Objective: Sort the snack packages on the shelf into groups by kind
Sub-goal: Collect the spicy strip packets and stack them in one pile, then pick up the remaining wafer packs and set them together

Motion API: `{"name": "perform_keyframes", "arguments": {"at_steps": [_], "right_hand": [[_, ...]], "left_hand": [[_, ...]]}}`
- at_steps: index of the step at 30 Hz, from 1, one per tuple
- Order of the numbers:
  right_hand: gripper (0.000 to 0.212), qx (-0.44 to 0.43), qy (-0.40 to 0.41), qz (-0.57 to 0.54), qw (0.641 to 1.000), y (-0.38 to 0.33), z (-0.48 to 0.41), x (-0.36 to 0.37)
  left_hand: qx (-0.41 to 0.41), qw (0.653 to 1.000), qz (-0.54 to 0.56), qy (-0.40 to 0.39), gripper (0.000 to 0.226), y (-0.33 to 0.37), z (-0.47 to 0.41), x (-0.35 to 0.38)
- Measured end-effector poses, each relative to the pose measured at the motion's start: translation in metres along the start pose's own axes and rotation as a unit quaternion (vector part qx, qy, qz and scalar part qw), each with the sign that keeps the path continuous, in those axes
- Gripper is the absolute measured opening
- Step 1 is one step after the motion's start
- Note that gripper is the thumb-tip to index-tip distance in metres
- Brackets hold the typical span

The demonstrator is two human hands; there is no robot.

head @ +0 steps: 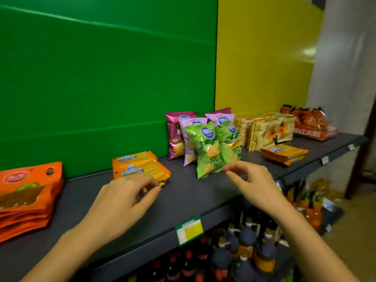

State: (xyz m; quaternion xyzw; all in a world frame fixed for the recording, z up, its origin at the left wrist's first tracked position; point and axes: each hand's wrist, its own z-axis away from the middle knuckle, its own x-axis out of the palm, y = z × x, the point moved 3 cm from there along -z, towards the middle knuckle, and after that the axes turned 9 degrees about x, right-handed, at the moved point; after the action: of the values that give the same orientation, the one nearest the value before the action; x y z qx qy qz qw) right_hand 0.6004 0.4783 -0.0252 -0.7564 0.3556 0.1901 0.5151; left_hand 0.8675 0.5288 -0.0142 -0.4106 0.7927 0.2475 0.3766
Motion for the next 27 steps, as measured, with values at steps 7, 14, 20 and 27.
{"name": "perform_keyframes", "arguments": {"at_steps": [7, 14, 20, 27], "right_hand": [[0.014, 0.063, 0.014, 0.044, 0.997, 0.117, -0.004, -0.083], [0.018, 0.106, 0.017, 0.091, 0.990, 0.199, -0.036, -0.147], [0.026, 0.126, 0.022, 0.114, 0.985, 0.255, -0.090, -0.176], [0.084, 0.143, -0.040, 0.124, 0.981, 0.283, -0.194, -0.165]], "left_hand": [[0.006, 0.996, 0.088, 0.020, 0.043, 0.103, -0.067, 0.090], [-0.004, 0.992, 0.129, -0.005, 0.036, 0.175, -0.142, 0.174], [-0.050, 0.995, 0.088, -0.015, 0.024, 0.201, -0.221, 0.243], [-0.128, 0.986, -0.012, -0.105, 0.034, 0.194, -0.286, 0.302]]}}
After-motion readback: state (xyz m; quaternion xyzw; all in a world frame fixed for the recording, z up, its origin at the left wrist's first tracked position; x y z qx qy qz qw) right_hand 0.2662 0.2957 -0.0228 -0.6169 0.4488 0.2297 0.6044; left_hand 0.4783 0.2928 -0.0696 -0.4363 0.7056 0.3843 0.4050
